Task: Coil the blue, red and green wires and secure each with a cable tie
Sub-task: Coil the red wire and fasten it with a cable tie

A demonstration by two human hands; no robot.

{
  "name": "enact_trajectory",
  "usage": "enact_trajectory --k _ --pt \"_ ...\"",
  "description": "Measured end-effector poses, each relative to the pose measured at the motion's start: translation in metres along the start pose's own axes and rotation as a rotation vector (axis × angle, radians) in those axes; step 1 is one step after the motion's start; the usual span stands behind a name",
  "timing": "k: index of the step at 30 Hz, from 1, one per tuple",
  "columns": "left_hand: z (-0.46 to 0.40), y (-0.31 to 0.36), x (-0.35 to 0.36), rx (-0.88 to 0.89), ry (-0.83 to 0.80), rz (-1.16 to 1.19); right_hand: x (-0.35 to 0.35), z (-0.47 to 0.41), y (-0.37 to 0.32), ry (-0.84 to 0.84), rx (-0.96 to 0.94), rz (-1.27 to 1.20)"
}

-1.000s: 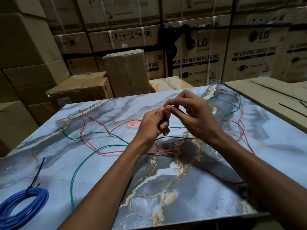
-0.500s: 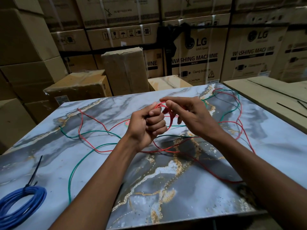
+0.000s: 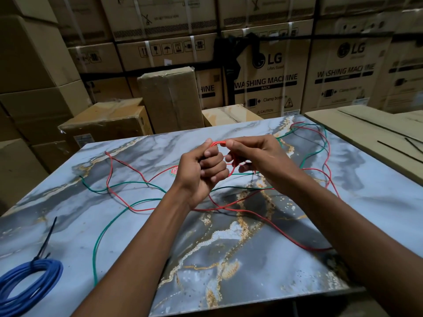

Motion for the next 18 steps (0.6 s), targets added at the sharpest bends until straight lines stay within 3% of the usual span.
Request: enact_trajectory --k 5,11,18 --pt "0.002 0.011 -0.014 0.026 0.046 -0.020 -0.008 -0.001 -0.015 0.017 -0.098 0.188" --pt "0.007 0.025 -0.019 0.046 0.031 0.107 -0.019 0.001 -0.042 0.012 -0.250 0.187" --pt "0.007 0.039 -0.034 0.125 0.074 0.220 -0.028 0.002 -0.054 0.067 -0.392 0.472"
Point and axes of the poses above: each hand's wrist, its own z-axis away from the middle knuckle, its own x-axis out of the palm, y = z × x, the point moved 9 cm from there along -z, towards the middle knuckle, and after that the axes turned 13 degrees about -z, right-handed, at the moved point
